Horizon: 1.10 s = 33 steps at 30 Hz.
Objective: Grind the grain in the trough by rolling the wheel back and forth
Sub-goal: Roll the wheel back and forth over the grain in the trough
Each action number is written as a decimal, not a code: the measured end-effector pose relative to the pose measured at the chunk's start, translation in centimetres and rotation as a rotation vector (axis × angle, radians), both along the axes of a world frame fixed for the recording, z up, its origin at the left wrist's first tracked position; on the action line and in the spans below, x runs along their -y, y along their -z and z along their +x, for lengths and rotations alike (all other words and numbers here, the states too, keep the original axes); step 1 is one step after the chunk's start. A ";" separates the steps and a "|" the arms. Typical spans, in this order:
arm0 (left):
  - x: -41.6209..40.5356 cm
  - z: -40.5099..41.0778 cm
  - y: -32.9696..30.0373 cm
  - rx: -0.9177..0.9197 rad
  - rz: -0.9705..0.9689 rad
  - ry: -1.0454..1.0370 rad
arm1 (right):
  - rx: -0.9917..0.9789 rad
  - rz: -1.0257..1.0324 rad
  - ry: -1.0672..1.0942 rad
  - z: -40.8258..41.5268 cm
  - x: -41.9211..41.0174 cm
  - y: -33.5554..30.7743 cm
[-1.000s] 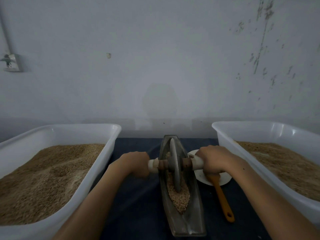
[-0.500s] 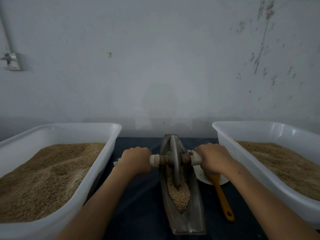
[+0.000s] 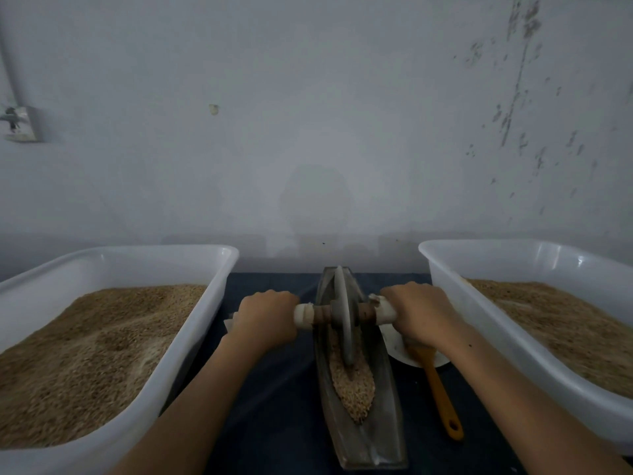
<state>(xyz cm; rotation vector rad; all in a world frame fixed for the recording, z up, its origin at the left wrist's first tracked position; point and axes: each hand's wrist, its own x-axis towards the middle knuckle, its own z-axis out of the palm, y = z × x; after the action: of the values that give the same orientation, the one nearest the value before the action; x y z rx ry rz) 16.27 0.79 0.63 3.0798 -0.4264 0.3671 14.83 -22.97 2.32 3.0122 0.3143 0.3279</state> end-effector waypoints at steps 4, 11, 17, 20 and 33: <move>0.1 -0.2 0.3 0.117 -0.015 -0.006 | 0.066 0.020 0.002 0.1 0.0 0.5; 0.2 -0.4 -1.0 -0.194 0.043 -0.016 | -0.243 -0.037 0.037 -0.4 0.1 -1.2; 0.1 -0.5 -1.4 -0.339 0.016 -0.004 | -0.345 -0.049 0.042 -0.4 0.1 -1.6; 0.2 -0.4 -1.1 -0.205 0.015 -0.005 | -0.259 -0.029 0.031 -0.3 0.2 -1.2; 0.1 -0.3 -0.9 -0.216 0.018 0.010 | -0.183 -0.070 0.021 -0.9 -0.3 -1.5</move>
<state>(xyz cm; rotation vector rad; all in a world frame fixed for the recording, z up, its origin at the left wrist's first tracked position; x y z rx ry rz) 15.98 0.74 1.57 3.0866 -0.4396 0.0287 13.97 -22.65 3.81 2.9788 0.3014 0.0385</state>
